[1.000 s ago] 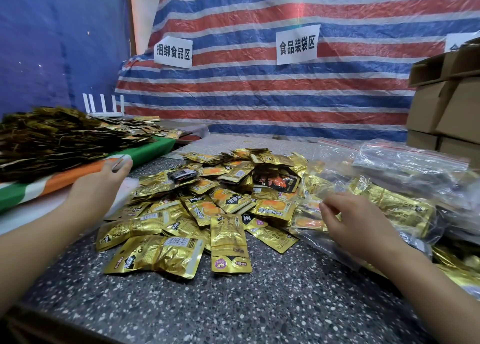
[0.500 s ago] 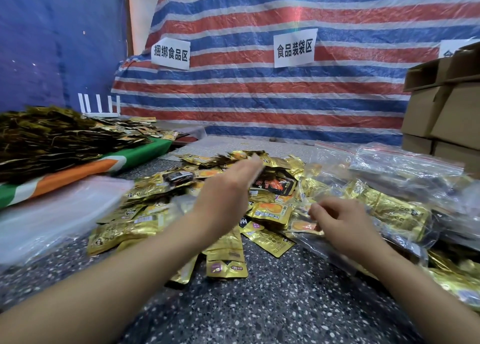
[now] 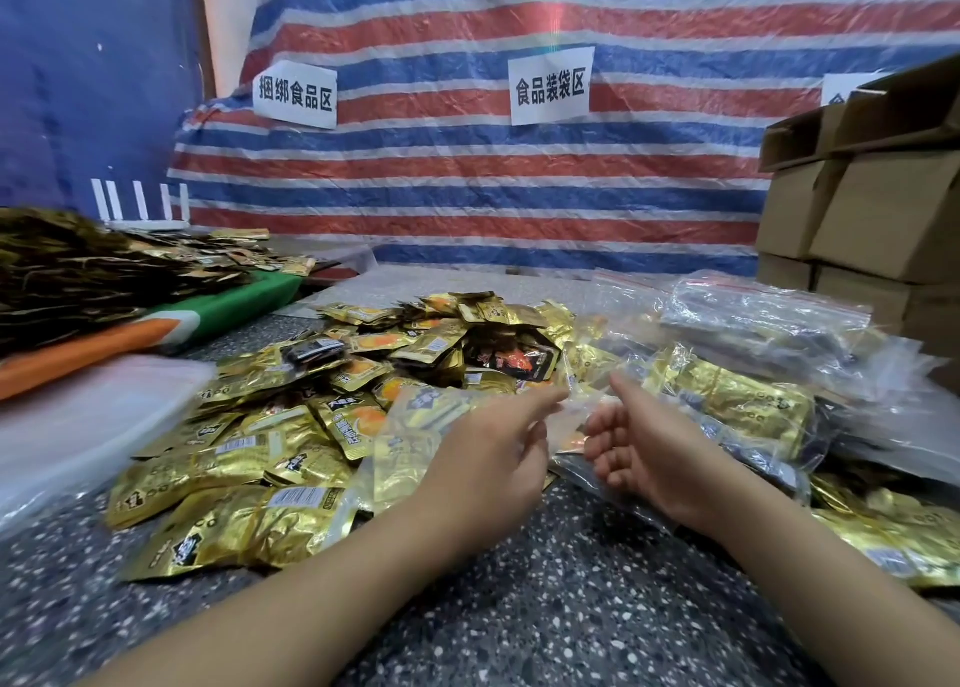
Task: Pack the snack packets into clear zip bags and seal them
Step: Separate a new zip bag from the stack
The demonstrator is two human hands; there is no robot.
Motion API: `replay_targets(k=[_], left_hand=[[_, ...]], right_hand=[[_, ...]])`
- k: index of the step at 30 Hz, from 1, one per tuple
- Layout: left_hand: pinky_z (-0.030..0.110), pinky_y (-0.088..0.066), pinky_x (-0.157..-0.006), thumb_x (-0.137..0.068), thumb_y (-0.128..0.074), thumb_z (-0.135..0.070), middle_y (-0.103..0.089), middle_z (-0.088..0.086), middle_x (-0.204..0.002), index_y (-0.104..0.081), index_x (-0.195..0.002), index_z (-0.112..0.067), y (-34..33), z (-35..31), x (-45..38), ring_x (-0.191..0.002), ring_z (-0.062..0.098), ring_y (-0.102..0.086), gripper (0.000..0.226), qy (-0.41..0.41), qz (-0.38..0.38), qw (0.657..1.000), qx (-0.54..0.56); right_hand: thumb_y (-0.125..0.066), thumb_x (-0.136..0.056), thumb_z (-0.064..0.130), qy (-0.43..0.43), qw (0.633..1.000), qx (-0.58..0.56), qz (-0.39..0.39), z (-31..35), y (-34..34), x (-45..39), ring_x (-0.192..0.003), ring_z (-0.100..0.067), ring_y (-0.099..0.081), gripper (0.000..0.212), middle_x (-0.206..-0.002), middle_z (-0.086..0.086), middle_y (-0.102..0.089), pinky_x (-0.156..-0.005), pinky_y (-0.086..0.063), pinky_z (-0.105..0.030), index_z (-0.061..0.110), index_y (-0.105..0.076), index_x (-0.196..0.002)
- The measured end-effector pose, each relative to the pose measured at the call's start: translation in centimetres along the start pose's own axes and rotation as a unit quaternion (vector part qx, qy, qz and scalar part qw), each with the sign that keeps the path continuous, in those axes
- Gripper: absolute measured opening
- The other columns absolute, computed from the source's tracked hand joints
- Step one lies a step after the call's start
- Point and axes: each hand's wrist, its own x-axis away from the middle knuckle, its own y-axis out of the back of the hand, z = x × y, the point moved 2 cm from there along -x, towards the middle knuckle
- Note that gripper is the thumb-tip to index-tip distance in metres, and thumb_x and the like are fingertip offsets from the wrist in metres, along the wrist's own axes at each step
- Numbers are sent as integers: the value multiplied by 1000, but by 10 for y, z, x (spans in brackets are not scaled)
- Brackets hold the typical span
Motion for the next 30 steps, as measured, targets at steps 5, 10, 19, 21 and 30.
replay_targets(k=[5,10,19,21,30], left_hand=[[31,-52,-91,-93,-51,-12,-71,-3,-117,-68,-123,-18,1,-2,-1,-106,12,-65,35,-58,13,998,2],[24,-46,-102,-94,-56,-15,-65,-5,-129,-67,-126,-19,-2,-2,-2,-118,5,-59,34,-97,60,993,-23],[28,-45,-94,-94,-42,-54,-65,-5,-112,-70,-110,-18,4,1,-6,-107,7,-55,48,-25,27,999,-39],[32,-48,-83,-95,-47,-44,-63,-5,-98,-68,-99,-17,4,3,-7,-94,9,-55,35,-19,-1,999,-44],[30,-43,-63,-97,-58,-29,-55,-4,-76,-59,-84,-13,3,4,-9,-70,11,-49,20,4,0,1000,-4]], right_hand=[[-43,-94,64,-5,1000,19,-12,4,4,4,-41,-14,-47,58,-53,-4,-54,-41,-33,-22,10,-55,-74],[-47,-98,16,11,1000,19,-23,8,4,6,-38,-11,-44,20,-49,0,-47,-38,-31,-20,10,-50,-80],[-53,-101,14,290,940,100,-151,18,10,12,-55,-12,-58,25,-57,2,-61,-51,-48,-24,12,-68,-81],[-56,-100,14,387,881,198,-186,21,5,16,-57,-7,-60,23,-62,2,-64,-54,-48,-19,17,-69,-81],[-61,-97,11,336,922,180,-71,14,-14,18,-70,-6,-69,19,-76,6,-74,-62,-52,-18,20,-70,-83]])
